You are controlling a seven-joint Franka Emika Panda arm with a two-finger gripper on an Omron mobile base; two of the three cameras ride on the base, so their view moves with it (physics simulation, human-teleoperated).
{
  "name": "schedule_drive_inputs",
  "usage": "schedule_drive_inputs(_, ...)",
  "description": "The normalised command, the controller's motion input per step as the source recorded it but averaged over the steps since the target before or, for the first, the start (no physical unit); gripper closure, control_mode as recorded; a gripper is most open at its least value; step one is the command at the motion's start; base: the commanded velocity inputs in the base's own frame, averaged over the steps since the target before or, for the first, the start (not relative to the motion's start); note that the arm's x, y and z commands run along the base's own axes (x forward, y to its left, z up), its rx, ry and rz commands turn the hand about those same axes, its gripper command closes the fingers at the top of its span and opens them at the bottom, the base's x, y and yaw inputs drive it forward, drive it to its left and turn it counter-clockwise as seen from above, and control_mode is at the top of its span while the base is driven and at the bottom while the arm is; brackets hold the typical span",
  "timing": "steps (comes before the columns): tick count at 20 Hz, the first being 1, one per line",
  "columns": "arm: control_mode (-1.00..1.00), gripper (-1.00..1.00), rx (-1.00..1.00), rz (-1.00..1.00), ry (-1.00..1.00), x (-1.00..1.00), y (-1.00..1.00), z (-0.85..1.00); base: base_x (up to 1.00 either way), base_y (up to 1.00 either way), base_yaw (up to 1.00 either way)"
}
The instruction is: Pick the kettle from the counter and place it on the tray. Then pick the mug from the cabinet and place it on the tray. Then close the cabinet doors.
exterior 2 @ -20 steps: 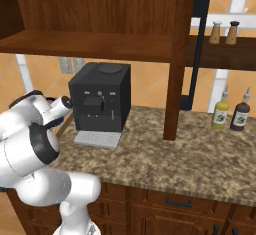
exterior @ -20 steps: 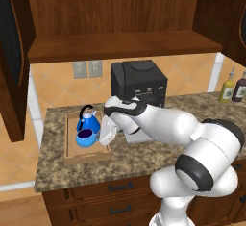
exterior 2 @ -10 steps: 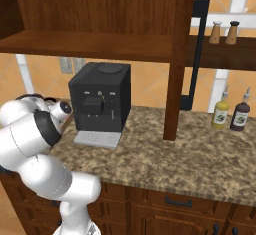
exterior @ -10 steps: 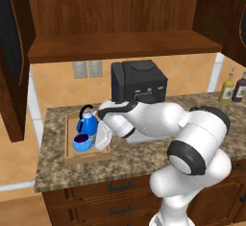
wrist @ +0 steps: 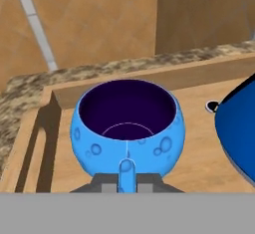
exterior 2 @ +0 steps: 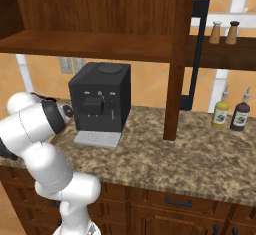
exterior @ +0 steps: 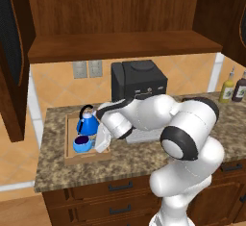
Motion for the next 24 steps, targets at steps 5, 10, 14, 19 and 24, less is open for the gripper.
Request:
schedule_drive_inputs(5,-1.00,1.00,0.00,0.00,-0.02,0.16,0.10,-0.12,0.00,0.00,0.00)
schedule_drive_inputs(10,-1.00,-1.00,0.00,0.00,0.00,0.05,0.08,-0.05,0.00,0.00,0.00)
schedule_drive_inputs(14,-1.00,-1.00,0.00,-0.03,0.02,0.00,0.00,0.11,0.00,0.00,0.00)
schedule_drive_inputs(19,-1.00,-1.00,0.00,0.00,0.00,-0.10,0.00,0.47,0.00,0.00,0.00)
schedule_drive_inputs(24,-1.00,-1.00,-0.01,-0.08,0.00,-0.56,0.00,0.73,0.00,0.00,0.00)
